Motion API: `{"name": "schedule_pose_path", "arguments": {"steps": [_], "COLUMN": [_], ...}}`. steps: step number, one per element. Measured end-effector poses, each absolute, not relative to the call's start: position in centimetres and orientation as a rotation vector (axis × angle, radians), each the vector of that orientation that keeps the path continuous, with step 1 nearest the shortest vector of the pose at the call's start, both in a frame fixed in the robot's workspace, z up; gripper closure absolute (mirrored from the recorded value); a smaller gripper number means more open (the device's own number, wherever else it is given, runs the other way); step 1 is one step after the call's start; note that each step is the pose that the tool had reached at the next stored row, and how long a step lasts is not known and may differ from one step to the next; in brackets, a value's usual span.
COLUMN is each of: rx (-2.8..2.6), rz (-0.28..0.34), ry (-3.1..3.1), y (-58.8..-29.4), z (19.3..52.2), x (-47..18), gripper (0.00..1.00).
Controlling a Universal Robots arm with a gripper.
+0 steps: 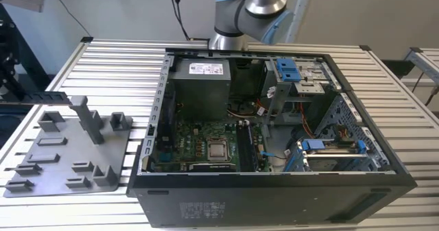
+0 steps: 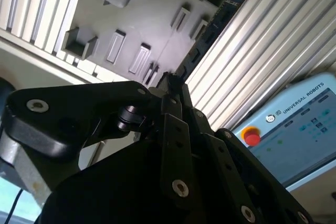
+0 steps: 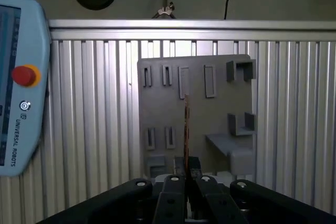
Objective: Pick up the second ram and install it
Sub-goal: 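Pick up the second ram and move it above second insertion slot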
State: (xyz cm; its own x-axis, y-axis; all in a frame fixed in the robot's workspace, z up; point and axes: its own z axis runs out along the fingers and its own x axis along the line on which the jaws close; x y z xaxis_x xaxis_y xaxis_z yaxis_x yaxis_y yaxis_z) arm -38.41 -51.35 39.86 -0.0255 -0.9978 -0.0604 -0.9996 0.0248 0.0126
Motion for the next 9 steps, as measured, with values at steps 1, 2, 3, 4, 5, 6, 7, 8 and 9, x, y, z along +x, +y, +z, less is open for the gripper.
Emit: {"name": "schedule_pose_path", "arguments": {"steps": [1, 2, 3, 4, 5, 6, 7, 8, 9], "rx": [-2.169, -2.169, -2.169, -2.169, -2.169, -2.169, -2.169, -2.169, -2.169], "rz": [0.080, 0.080, 0.080, 0.080, 0.080, 0.080, 0.080, 0.080, 0.080], "ry": [2.224, 2.224, 2.224, 2.224, 2.224, 2.224, 2.224, 2.224, 2.224], "y": [-51.4, -51.4, -51.4, -51.4, -51.4, -51.4, -51.4, -51.4, -51.4], "z": [39.9, 39.9, 39.9, 39.9, 39.9, 39.9, 39.9, 39.9, 39.9], "x": [-38.1, -37.8, -37.5, -37.2, -36.9, -36.6, -36.3, -36.0, -35.7], "gripper": [0.86, 0.86, 0.86, 0.86, 0.86, 0.86, 0.86, 0.86, 0.86]}}
